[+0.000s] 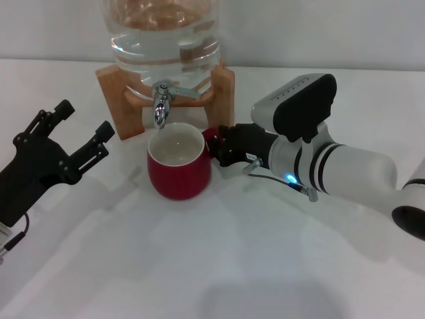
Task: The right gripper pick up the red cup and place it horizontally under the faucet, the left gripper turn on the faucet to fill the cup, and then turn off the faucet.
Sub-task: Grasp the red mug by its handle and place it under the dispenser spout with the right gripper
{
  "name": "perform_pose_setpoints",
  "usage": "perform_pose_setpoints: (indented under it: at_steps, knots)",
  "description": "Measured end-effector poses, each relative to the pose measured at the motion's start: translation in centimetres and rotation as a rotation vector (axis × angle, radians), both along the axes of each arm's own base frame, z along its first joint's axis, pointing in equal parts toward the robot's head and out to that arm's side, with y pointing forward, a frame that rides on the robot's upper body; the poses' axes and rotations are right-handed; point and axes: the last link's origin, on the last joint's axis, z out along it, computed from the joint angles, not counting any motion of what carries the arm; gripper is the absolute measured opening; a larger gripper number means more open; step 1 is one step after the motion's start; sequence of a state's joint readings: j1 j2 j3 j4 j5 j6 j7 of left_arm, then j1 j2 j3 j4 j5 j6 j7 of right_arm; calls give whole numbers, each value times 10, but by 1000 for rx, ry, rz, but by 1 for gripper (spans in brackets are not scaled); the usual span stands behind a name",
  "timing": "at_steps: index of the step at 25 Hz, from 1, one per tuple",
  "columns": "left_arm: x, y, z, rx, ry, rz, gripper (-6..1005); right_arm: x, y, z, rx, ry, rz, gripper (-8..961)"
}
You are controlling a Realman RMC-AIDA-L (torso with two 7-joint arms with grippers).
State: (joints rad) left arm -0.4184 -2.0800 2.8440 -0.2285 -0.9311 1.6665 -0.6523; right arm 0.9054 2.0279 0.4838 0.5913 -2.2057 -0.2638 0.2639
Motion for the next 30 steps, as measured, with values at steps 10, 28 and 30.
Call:
perform_pose_setpoints:
  at_steps: [10,28,30]
  knots:
    - [0,0,0,0,1,0,885,-4,-2,-2,-10,-6,21,279]
    - [0,0,-1,-1,-1,0,885,-3,-1,-2,-8,-3,13,280]
    - [1,0,-1,-1,-2,0,885,-2,-1,-2,-9,-7,9,280]
